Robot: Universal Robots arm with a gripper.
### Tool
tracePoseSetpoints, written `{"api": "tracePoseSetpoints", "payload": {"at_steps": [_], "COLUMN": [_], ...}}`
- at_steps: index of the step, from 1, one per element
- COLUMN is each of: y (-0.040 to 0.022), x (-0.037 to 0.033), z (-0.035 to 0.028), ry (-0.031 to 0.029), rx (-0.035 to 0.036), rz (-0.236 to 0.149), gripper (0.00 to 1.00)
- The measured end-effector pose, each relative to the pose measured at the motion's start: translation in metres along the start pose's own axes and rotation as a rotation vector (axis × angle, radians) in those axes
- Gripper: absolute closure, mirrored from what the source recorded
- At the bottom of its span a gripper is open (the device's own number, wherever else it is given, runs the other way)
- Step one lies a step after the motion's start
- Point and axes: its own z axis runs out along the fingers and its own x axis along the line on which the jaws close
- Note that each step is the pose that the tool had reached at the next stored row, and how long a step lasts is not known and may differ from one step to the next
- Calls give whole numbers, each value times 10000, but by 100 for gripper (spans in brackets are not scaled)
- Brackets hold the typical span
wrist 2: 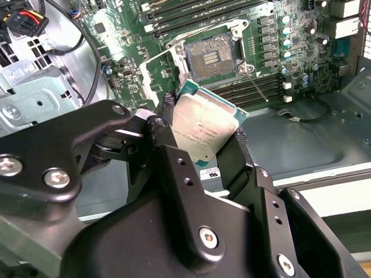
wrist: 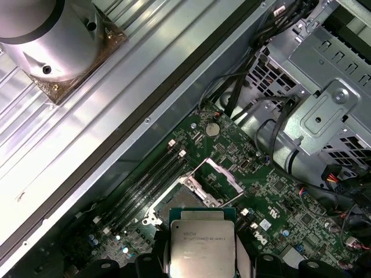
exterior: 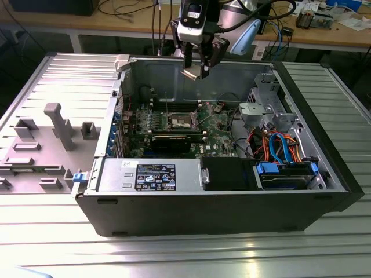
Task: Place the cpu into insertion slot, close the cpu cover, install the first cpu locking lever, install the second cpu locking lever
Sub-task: 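Place the cpu into insertion slot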
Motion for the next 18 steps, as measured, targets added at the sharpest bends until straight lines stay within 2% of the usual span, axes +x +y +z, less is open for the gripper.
{"api": "tracePoseSetpoints", "payload": {"at_steps": [11, 18], "y": [0, 0], "x": [0, 0], "z": [2, 2], "ry": [-40, -43], "rx": [-7, -6], "rz": [626, 650], "gripper": [46, 46]}}
